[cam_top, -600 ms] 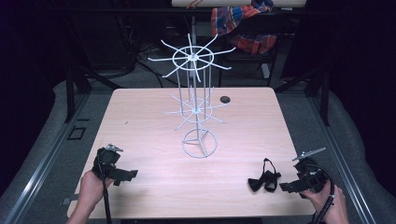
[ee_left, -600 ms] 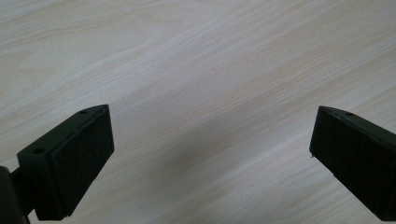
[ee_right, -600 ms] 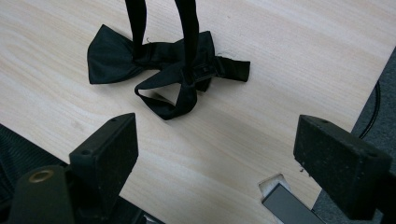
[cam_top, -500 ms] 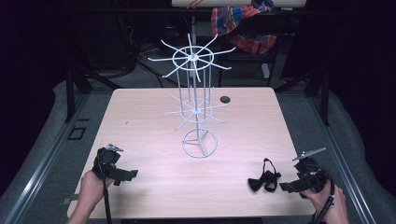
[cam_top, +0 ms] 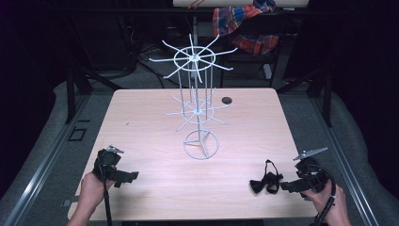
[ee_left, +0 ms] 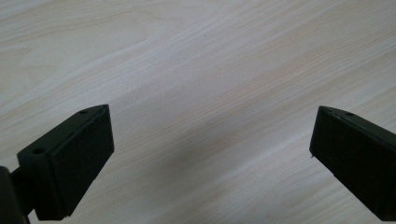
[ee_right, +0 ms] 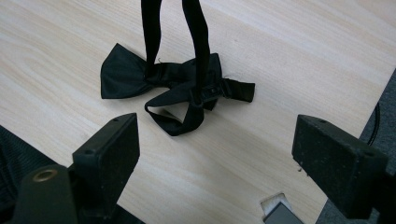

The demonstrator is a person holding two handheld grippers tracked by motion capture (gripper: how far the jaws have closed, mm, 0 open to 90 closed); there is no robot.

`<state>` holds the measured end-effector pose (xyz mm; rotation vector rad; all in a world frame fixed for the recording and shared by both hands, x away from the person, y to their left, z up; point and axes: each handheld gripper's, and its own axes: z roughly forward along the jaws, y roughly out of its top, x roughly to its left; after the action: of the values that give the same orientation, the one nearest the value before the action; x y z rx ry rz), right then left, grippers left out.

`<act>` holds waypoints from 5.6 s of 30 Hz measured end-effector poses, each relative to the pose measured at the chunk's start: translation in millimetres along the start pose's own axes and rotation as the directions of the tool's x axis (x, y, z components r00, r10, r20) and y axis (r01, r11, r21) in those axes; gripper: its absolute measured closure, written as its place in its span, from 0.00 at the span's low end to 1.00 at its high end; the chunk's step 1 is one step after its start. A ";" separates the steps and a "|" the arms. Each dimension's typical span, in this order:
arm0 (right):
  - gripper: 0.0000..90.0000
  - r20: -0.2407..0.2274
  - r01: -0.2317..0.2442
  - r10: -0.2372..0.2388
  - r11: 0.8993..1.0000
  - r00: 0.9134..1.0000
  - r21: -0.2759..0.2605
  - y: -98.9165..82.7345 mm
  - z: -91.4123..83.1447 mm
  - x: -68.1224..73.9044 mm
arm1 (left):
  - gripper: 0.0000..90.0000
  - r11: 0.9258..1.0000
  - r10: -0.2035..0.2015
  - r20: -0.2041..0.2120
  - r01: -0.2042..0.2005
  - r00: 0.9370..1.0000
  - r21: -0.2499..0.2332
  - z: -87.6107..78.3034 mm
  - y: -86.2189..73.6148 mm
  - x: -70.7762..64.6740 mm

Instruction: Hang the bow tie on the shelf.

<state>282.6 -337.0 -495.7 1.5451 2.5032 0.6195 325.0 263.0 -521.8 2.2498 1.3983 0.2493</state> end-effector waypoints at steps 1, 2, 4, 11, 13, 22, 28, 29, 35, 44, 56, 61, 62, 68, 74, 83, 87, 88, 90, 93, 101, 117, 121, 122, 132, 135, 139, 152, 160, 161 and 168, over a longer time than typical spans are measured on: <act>0.16 -0.004 -0.002 0.002 1.000 1.000 -0.004 0.9 -0.2 1.2 | 0.00 1.000 -0.006 -0.003 0.006 1.000 -0.003 -0.7 -0.4 0.4; 0.16 -0.004 -0.002 0.002 1.000 1.000 -0.004 0.9 -0.2 1.2 | 0.00 1.000 -0.006 -0.003 0.006 1.000 -0.003 -0.7 -0.4 0.4; 0.16 -0.005 -0.004 0.004 1.000 1.000 -0.017 1.2 -0.6 2.9 | 0.00 1.000 -0.003 -0.002 0.003 1.000 -0.006 -2.1 -0.4 -0.2; 0.37 0.000 0.031 -0.031 0.998 1.000 -0.060 9.7 0.4 6.9 | 0.00 1.000 -0.003 -0.004 0.003 1.000 0.001 0.9 1.1 -2.6; 0.50 0.012 0.042 -0.041 0.997 0.999 -0.067 18.2 5.3 9.0 | 0.00 1.000 0.002 -0.002 -0.002 1.000 0.008 2.1 2.1 -2.8; 0.83 0.049 0.097 -0.095 0.994 0.994 -0.039 37.1 19.5 12.3 | 0.00 1.000 -0.004 -0.006 0.004 1.000 0.011 1.7 0.7 -2.1; 1.00 0.050 0.117 -0.114 0.992 0.992 -0.055 36.7 13.8 14.9 | 0.00 1.000 -0.009 -0.009 0.009 1.000 0.010 1.9 0.1 -1.9; 1.00 0.056 0.121 -0.118 0.991 0.991 -0.064 36.5 12.7 15.8 | 0.00 1.000 -0.003 -0.007 0.004 1.000 0.012 1.6 0.6 -2.2; 1.00 0.083 0.151 -0.143 0.984 0.986 -0.094 37.4 4.6 20.5 | 0.00 1.000 0.002 -0.005 -0.002 1.000 0.013 2.6 1.4 -2.6; 1.00 0.135 0.228 -0.208 0.961 0.969 -0.156 44.0 -17.4 31.3 | 0.00 1.000 0.001 -0.004 -0.001 1.000 0.011 2.4 1.5 -2.7; 1.00 0.159 0.265 -0.234 0.940 0.959 -0.214 63.9 -38.5 38.1 | 0.00 1.000 0.002 -0.008 -0.002 1.000 0.006 1.6 1.7 -2.3; 1.00 0.161 0.283 -0.250 0.931 0.955 -0.232 75.3 -42.5 42.9 | 0.00 1.000 0.004 -0.008 -0.004 1.000 0.006 1.5 2.0 -2.5; 1.00 0.157 0.281 -0.248 0.929 0.956 -0.242 77.6 -42.4 44.2 | 0.00 1.000 0.002 -0.008 -0.002 1.000 0.007 1.6 1.9 -2.3; 1.00 0.160 0.318 -0.285 0.914 0.945 -0.252 95.4 -43.1 53.1 | 0.00 1.000 0.003 -0.004 -0.003 1.000 0.007 1.5 1.8 -1.8; 1.00 0.159 0.341 -0.308 0.905 0.938 -0.255 108.4 -40.0 59.5 | 0.00 1.000 0.002 -0.004 -0.002 1.000 0.004 1.4 1.5 -1.8; 1.00 0.151 0.356 -0.326 0.898 0.933 -0.260 122.5 -33.8 65.3 | 0.00 1.000 0.000 -0.001 0.000 1.000 0.006 1.4 1.2 -1.5; 1.00 0.150 0.359 -0.330 0.897 0.932 -0.258 124.7 -33.2 65.6 | 0.00 1.000 0.003 -0.002 -0.003 1.000 0.006 1.6 1.3 -1.2; 1.00 0.150 0.359 -0.330 0.897 0.932 -0.258 124.7 -33.2 65.6 | 0.00 1.000 0.004 -0.001 -0.004 1.000 0.008 1.6 1.4 -1.1; 1.00 0.146 0.357 -0.328 0.895 0.933 -0.267 126.0 -33.1 65.8 | 0.00 1.000 0.003 -0.001 -0.003 1.000 0.009 1.9 1.5 -1.0; 1.00 0.147 0.363 -0.335 0.892 0.931 -0.269 129.5 -34.4 66.6 | 0.00 1.000 0.006 -0.002 -0.006 1.000 0.011 2.6 1.9 -1.9; 1.00 0.138 0.361 -0.334 0.889 0.932 -0.281 135.5 -34.1 68.1 | 0.00 1.000 -0.001 0.002 0.001 1.000 0.008 1.7 0.8 -0.9; 1.00 0.116 0.370 -0.351 0.877 0.929 -0.306 153.5 -33.4 75.4 | 0.00 1.000 -0.004 0.005 0.004 1.000 0.000 1.1 -0.1 0.4; 1.00 0.108 0.366 -0.350 0.876 0.930 -0.315 155.9 -33.0 75.7 | 0.00 1.000 -0.005 0.008 0.004 1.000 0.005 1.9 -0.1 -0.4; 1.00 0.105 0.365 -0.350 0.875 0.931 -0.319 157.1 -33.5 75.8 | 0.00 1.000 -0.005 0.008 0.005 1.000 0.005 2.0 -0.1 -0.5; 1.00 0.103 0.374 -0.361 0.862 0.927 -0.343 165.2 -37.1 82.7 | 0.00 1.000 -0.001 0.009 0.001 1.000 0.007 2.8 0.3 -0.5; 1.00 0.103 0.378 -0.366 0.859 0.925 -0.345 166.4 -38.6 84.9 | 0.00 1.000 0.002 0.009 -0.002 1.000 0.009 3.0 0.3 -0.5; 1.00 0.104 0.381 -0.369 0.854 0.923 -0.354 166.8 -40.5 86.6 | 0.00 1.000 0.003 0.009 -0.003 1.000 0.008 3.1 0.3 -0.7; 1.00 0.110 0.413 -0.402 0.830 0.909 -0.375 166.7 -51.7 98.4 | 0.00 1.000 0.006 0.010 -0.006 1.000 0.009 3.4 0.4 -1.0; 1.00 0.113 0.431 -0.422 0.818 0.900 -0.381 168.7 -55.5 105.5 | 0.00 1.000 0.008 0.013 -0.008 1.000 0.010 3.0 0.3 -1.0; 1.00 0.114 0.430 -0.420 0.819 0.900 -0.381 168.9 -56.0 106.8 | 0.00 1.000 0.007 0.013 -0.007 1.000 0.010 3.0 0.3 -0.9; 1.00 0.120 0.449 -0.439 0.809 0.891 -0.378 173.2 -57.4 111.6 | 0.00 1.000 0.007 0.015 -0.008 1.000 0.010 3.1 0.3 -0.9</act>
<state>354.9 -187.0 -361.5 0.7795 2.3899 0.9387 326.1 261.2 -524.3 2.2612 1.3868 0.2278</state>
